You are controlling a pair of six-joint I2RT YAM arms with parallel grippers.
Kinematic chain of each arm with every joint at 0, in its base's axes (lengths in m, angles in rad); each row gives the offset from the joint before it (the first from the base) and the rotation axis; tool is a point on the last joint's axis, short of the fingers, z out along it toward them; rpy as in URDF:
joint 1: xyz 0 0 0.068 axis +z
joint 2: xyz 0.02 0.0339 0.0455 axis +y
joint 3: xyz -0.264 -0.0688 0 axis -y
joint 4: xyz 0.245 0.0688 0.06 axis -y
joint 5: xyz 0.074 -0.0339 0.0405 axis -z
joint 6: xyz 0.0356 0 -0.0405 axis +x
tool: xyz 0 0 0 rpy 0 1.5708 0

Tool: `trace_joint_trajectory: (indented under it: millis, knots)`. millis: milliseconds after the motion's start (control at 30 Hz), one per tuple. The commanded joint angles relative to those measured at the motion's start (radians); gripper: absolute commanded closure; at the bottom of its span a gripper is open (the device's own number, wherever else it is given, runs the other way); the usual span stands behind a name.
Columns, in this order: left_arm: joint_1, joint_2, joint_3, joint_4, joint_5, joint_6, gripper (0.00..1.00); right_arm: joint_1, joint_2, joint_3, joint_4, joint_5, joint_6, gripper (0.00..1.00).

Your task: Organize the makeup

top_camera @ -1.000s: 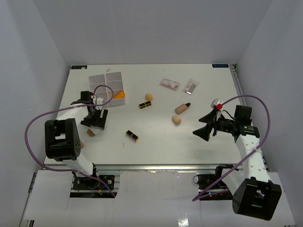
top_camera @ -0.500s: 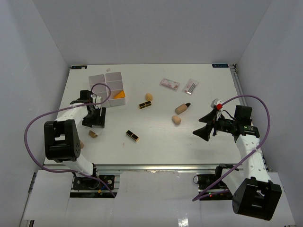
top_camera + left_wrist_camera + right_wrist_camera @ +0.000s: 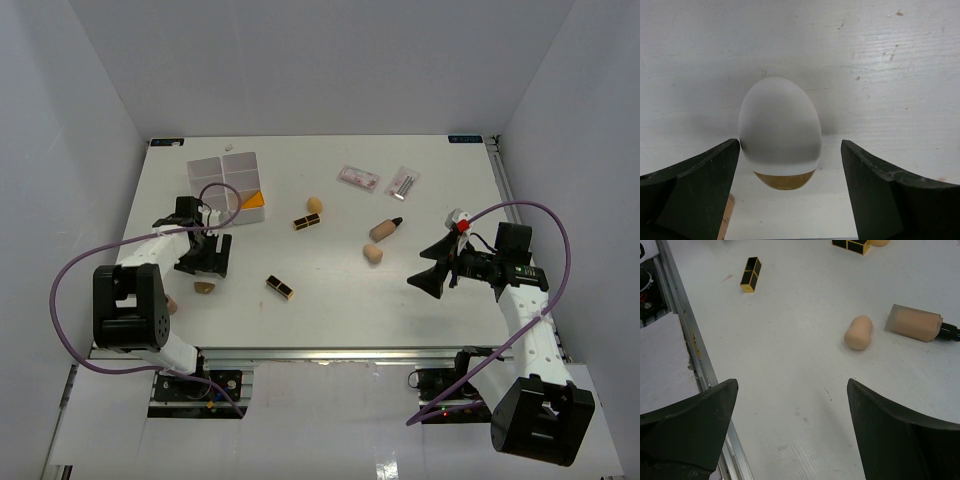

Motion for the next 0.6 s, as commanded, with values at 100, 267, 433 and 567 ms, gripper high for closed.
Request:
trace_joint_trajectory:
  millis: [100,267,433,567]
  knots:
    - [-0.035,-0.017,-0.024,0.015,-0.07,-0.023,0.13,-0.01,-0.017,0.025,0.004,-0.021,-0.018,0.04]
    - [-0.038,-0.007,-0.023,0.028,-0.085,-0.042,0.19,-0.013,-0.018,0.025,0.003,-0.02,-0.018,0.04]
    - [-0.043,0.012,-0.023,0.04,-0.089,-0.06,0.26,-0.016,-0.019,0.023,0.003,-0.02,-0.02,0.04]
    - [-0.047,0.031,-0.024,0.041,-0.078,-0.072,0.24,-0.017,-0.019,0.023,0.003,-0.02,-0.02,0.04]
